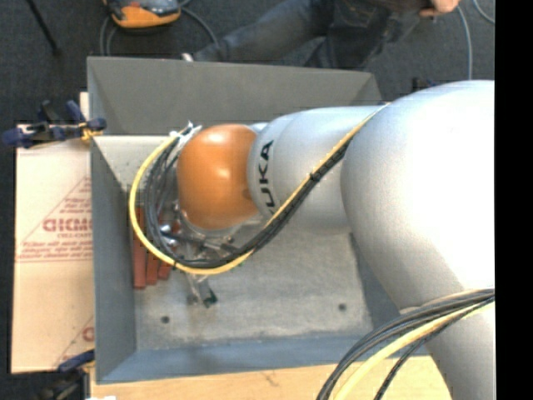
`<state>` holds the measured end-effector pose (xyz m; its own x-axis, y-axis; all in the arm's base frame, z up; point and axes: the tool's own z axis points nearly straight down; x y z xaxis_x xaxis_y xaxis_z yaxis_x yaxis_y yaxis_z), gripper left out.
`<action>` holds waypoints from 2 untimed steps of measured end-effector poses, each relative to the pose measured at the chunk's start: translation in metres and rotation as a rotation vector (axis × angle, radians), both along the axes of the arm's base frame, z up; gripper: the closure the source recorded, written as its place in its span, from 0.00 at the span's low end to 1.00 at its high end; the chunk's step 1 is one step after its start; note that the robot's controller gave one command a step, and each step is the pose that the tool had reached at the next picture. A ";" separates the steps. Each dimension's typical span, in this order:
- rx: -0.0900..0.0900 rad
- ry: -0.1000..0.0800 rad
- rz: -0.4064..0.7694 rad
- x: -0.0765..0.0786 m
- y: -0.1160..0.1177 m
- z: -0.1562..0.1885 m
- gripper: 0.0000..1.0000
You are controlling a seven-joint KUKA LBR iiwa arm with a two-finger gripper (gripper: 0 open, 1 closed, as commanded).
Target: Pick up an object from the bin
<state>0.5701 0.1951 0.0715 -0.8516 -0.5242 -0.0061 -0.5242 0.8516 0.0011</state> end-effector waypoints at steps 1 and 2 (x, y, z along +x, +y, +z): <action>0.000 0.000 0.000 0.000 0.000 0.000 0.00; -0.003 0.002 -0.020 0.028 0.003 0.008 0.00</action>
Offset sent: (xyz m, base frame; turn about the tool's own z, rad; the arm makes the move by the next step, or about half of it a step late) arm 0.0470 0.0058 0.0131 0.0305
